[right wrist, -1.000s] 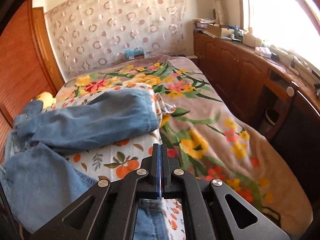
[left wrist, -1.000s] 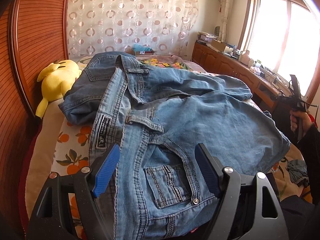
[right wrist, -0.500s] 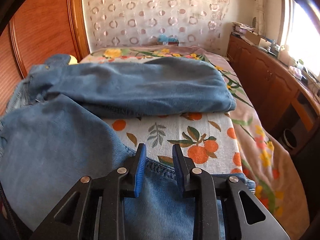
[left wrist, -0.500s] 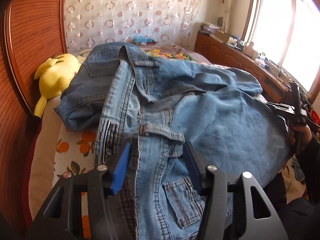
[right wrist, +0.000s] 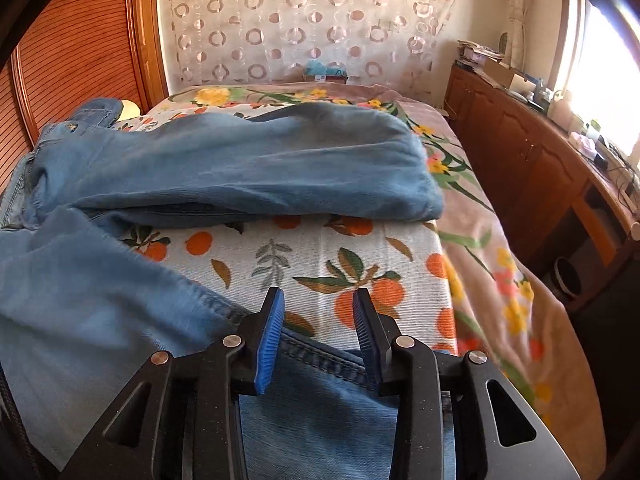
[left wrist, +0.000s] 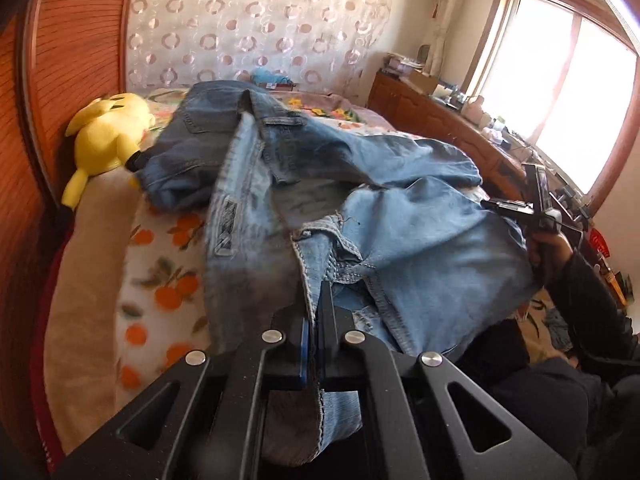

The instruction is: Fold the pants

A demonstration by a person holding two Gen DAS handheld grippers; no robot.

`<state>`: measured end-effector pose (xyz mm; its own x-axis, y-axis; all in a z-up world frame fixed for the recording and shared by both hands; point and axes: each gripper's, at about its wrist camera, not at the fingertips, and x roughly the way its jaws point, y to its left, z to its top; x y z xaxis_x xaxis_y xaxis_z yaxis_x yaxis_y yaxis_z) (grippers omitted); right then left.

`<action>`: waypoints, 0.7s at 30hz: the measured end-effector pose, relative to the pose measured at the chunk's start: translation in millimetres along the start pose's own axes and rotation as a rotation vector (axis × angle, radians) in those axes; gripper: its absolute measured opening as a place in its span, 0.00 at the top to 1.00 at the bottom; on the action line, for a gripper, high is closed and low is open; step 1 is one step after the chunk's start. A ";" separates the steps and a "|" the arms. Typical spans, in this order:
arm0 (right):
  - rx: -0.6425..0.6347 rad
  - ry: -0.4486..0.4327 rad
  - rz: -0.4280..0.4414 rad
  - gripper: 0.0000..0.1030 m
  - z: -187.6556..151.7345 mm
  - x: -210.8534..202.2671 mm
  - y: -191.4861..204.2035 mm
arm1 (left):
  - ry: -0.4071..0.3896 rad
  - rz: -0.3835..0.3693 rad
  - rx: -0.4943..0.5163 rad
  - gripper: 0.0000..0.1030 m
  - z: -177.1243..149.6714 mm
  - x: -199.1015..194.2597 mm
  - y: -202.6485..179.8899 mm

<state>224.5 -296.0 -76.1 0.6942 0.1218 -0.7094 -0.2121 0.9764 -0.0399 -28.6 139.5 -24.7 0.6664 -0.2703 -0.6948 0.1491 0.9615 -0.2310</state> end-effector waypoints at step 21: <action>0.005 -0.047 0.100 0.53 4.7 -21.7 36.3 | -0.056 0.113 0.051 0.56 51.3 33.1 3.8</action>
<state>205.0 -262.4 -58.9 0.7011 0.2270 -0.6759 -0.2788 0.9598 0.0332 31.5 136.8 -13.6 0.7204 -0.1586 -0.6752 0.1072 0.9873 -0.1176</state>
